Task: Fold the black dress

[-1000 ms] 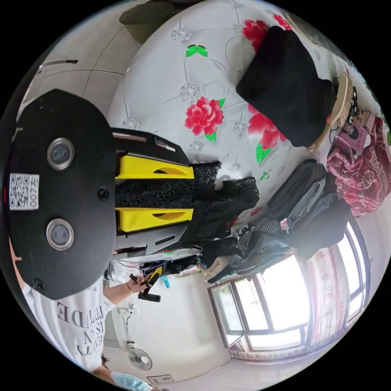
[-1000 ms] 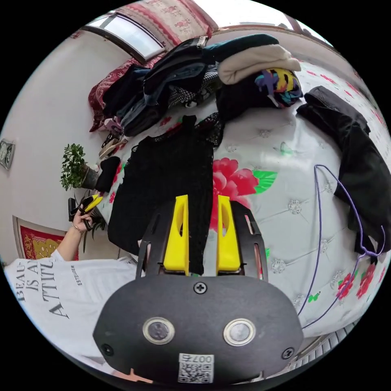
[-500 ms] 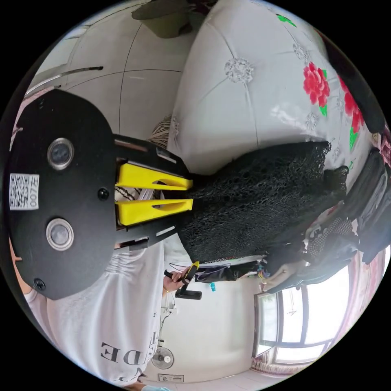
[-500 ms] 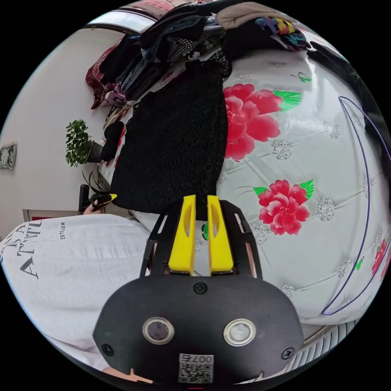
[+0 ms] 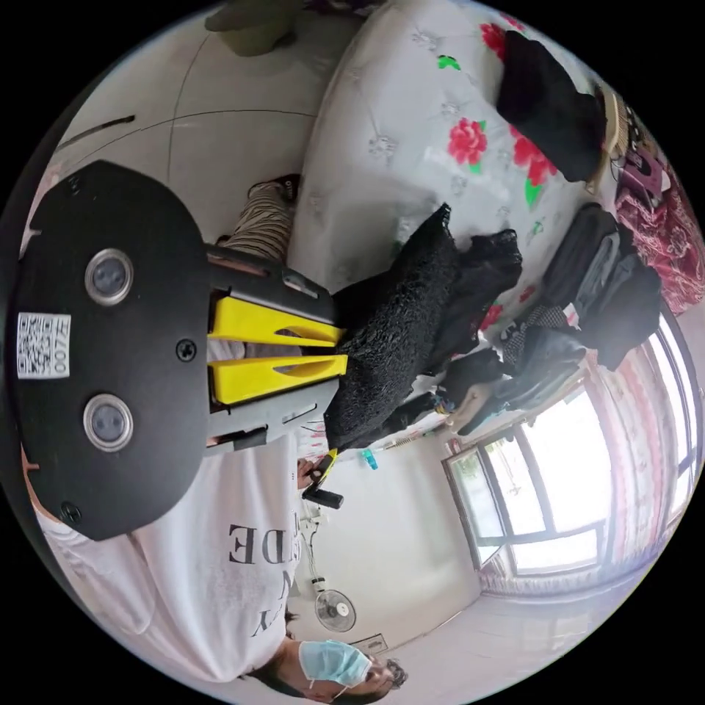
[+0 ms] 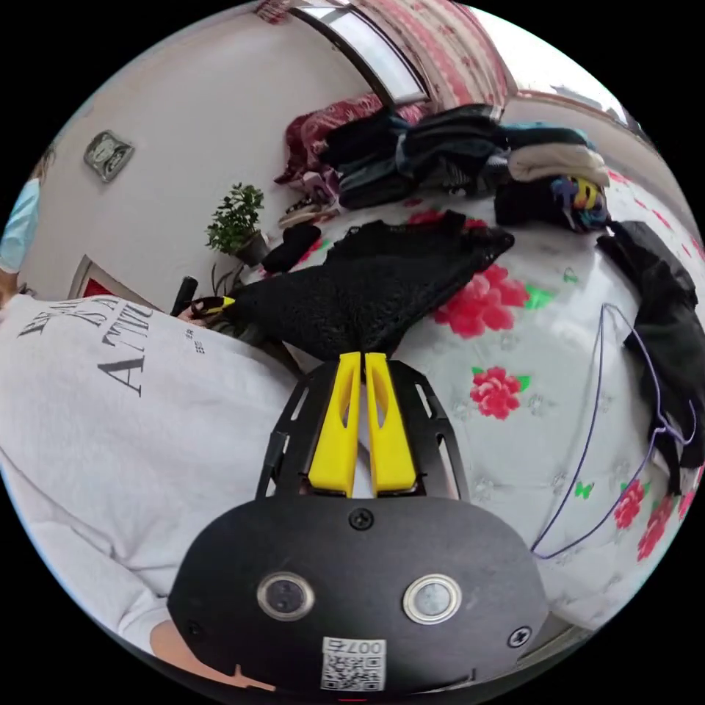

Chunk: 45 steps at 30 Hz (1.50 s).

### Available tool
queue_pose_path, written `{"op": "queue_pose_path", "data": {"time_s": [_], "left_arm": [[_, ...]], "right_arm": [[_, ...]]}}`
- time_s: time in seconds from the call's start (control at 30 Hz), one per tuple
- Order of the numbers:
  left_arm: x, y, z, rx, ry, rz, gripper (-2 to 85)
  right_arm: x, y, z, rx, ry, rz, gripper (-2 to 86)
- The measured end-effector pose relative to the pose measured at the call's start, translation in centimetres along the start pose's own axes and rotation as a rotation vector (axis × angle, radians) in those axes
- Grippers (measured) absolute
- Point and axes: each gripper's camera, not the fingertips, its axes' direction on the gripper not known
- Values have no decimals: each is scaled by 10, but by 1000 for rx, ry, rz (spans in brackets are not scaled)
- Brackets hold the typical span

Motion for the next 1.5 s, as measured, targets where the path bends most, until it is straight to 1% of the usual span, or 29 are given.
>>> {"op": "queue_pose_path", "data": {"time_s": [0.07, 0.13, 0.2, 0.3, 0.37, 0.47, 0.6, 0.63, 0.67, 0.7, 0.8, 0.87, 1.0, 1.07, 1.1, 1.13, 1.17, 1.2, 1.23, 1.3, 1.4, 1.47, 1.5], "left_arm": [[-4, 26, 4, -22, 32, -45, -8], [5, 51, -8, 35, 125, -63, -8], [15, 56, -22, 60, 143, -59, -8], [23, 38, -39, 82, 138, -46, -8], [23, 14, -37, 92, 158, -32, -7], [15, -49, -17, 85, 160, -34, -4], [6, -169, 37, 59, 126, -34, 25], [5, -202, 57, 44, 72, -25, 59], [4, -216, 67, 40, 45, -31, 76], [-2, -238, 84, 36, 9, -53, 95], [-16, -260, 103, 45, -93, -125, 111], [-19, -253, 104, 44, -113, -111, 111], [-4, -193, 113, -16, -101, 8, 108], [-1, -163, 132, -80, -141, 24, 101], [-5, -147, 150, -140, -216, 20, 94], [-18, -134, 169, -210, -328, 5, 84], [-26, -129, 176, -235, -370, -2, 79], [-37, -123, 180, -212, -329, 0, 71], [-44, -122, 176, -179, -287, -60, 74], [-41, -125, 172, -170, -275, -78, 78], [-4, -122, 152, -134, -327, 67, 76], [18, -112, 130, -81, -336, 106, 74], [33, -103, 116, -41, -327, 125, 74]], "right_arm": [[-6, 24, -8, 59, -86, 30, -2], [-14, 40, -31, 155, -162, 61, -2], [-18, 43, -49, 217, -201, 57, -2], [-9, 33, -68, 286, -303, 85, -2], [-1, 19, -72, 320, -332, 104, -2], [11, -18, -73, 356, -304, 136, -2], [43, -89, -63, 380, -161, 258, 1], [56, -109, -55, 381, -114, 303, 3], [64, -118, -50, 376, -77, 342, 5], [79, -133, -38, 361, -12, 434, 8], [107, -148, -13, 303, 64, 578, 17], [107, -144, -7, 302, 75, 595, 22], [73, -116, 9, 296, 122, 503, 29], [66, -105, 29, 235, 167, 497, 33], [70, -99, 45, 160, 202, 529, 35], [79, -94, 61, 78, 259, 572, 38], [85, -90, 67, 41, 288, 597, 39], [91, -86, 66, 62, 278, 613, 42], [96, -85, 55, 84, 256, 670, 45], [93, -89, 35, 115, 242, 677, 50], [71, -77, -12, 250, 218, 638, 60], [64, -55, -34, 323, 155, 685, 65], [62, -35, -41, 369, 92, 735, 68]]}}
